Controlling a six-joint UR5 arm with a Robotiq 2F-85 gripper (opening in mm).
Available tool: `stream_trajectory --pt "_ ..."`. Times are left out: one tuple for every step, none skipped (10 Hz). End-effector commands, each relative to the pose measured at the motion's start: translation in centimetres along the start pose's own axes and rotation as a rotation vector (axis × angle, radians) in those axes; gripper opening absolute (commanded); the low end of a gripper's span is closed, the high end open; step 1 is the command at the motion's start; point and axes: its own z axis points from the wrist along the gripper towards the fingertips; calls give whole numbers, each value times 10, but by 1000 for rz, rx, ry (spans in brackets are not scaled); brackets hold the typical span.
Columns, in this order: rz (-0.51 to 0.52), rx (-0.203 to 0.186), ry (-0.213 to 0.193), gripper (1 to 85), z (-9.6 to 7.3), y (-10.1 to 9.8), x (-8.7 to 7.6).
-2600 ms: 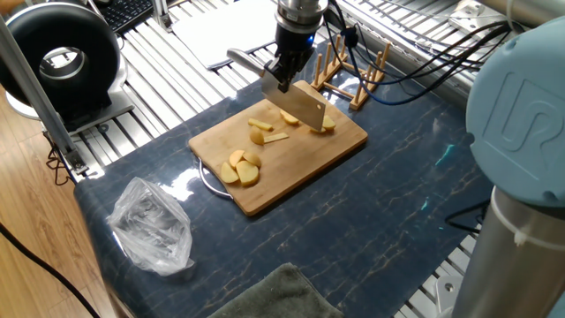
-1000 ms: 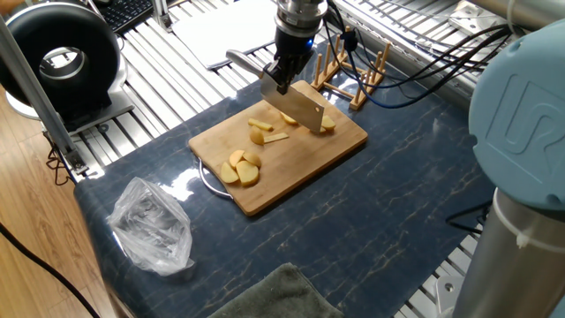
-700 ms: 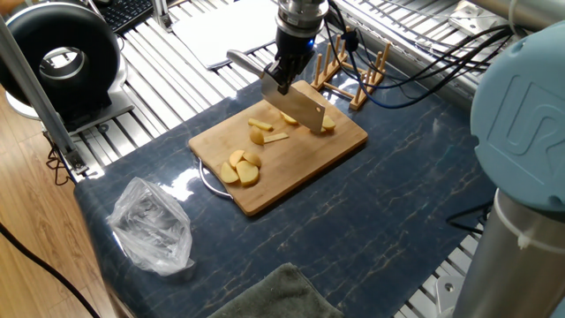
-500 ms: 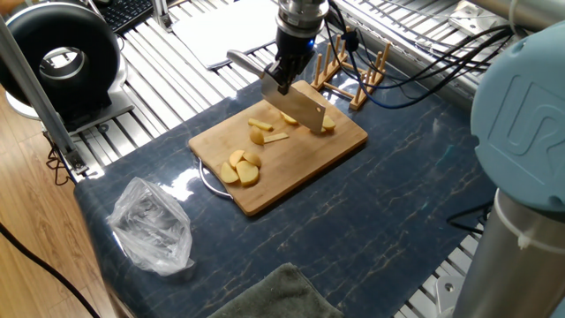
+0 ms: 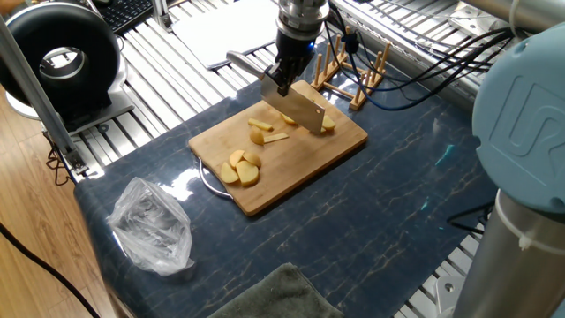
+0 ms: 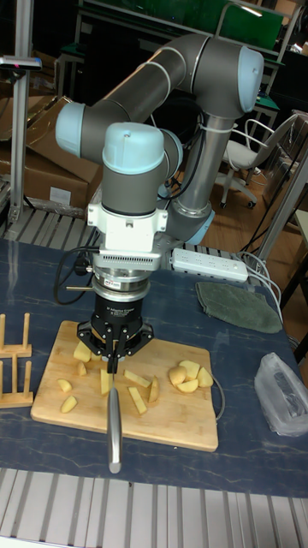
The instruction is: Chop the potatoes
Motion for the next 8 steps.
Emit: stream_trajectory --pt "5 -10 -16 10 2 2 -3" --pt "1 -7 -18 10 2 1 -4" --pt "0 -6 -17 10 2 0 -3" --pt "0 -6 -19 10 3 0 -4" --pt "-2 -7 -21 10 3 0 -4" --pt "-2 -8 -22 10 4 0 -5" --pt "-3 -8 -25 10 6 0 -5" --pt "-3 -7 -31 10 8 0 -7"
